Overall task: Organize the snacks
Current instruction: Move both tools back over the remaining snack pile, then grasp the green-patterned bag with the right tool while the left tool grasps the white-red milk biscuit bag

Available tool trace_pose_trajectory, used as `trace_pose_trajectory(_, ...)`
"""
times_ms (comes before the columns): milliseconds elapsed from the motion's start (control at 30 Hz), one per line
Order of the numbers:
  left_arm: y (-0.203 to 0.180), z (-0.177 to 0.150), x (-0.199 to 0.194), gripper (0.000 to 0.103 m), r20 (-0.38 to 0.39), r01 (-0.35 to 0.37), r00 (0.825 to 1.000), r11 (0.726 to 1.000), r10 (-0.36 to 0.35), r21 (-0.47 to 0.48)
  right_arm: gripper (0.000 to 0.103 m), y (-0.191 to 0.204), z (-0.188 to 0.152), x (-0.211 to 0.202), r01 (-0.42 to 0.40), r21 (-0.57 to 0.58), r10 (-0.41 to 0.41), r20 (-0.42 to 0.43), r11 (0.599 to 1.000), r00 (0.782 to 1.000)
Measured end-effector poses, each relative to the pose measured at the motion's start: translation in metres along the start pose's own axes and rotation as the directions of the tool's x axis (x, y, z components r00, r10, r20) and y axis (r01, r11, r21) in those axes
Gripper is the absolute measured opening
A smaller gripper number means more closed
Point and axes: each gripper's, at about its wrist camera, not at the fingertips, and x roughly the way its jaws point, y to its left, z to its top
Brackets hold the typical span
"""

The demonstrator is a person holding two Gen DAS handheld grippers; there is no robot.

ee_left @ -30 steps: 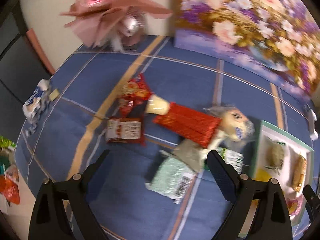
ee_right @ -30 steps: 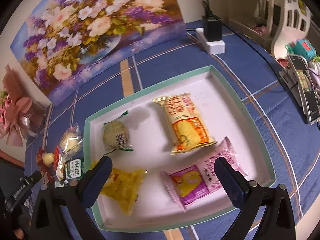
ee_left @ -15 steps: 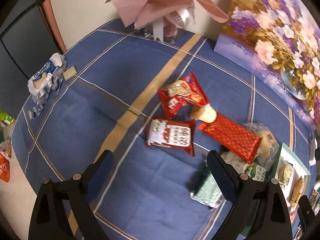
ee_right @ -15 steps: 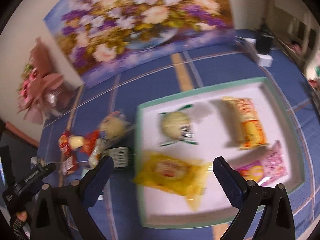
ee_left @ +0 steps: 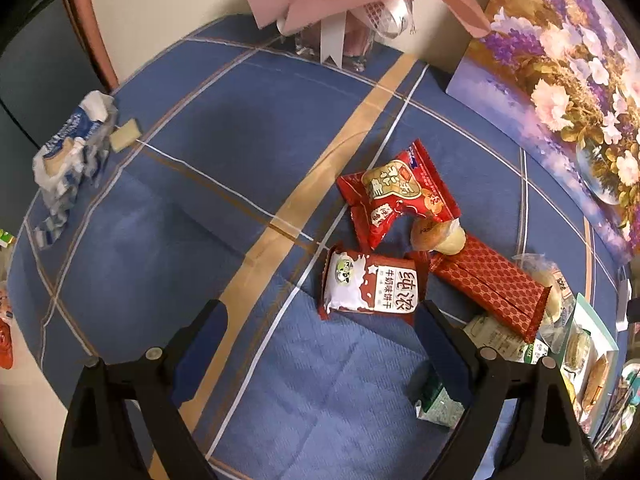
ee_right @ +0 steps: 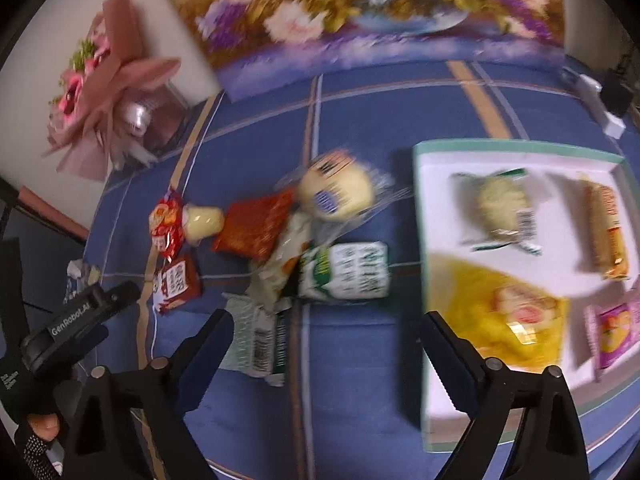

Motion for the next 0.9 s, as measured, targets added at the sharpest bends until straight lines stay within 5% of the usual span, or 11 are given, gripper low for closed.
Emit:
trace_pose_trajectory(367,-0.005,0.021,0.036,0.095,-0.062,0.101,0.993,0.995,-0.100,0.014,0.092,0.053,-0.005,0.048,0.012,-0.067,-0.019,-0.097,0.998,0.995)
trace_pose_trajectory(767,-0.031,0.030,0.061,0.094,-0.109,0.093,0.991,0.990,-0.081,0.109,0.092,0.076,-0.008,0.082,0.067,-0.114,-0.083,-0.142,0.991,0.986)
trace_pose_trajectory(900,-0.037,0.029,0.066,0.082,-0.119,0.092,0.990,0.989,-0.078,0.119,0.088,0.075,-0.009,0.087,0.092,-0.121,-0.109,-0.148,0.988,0.983)
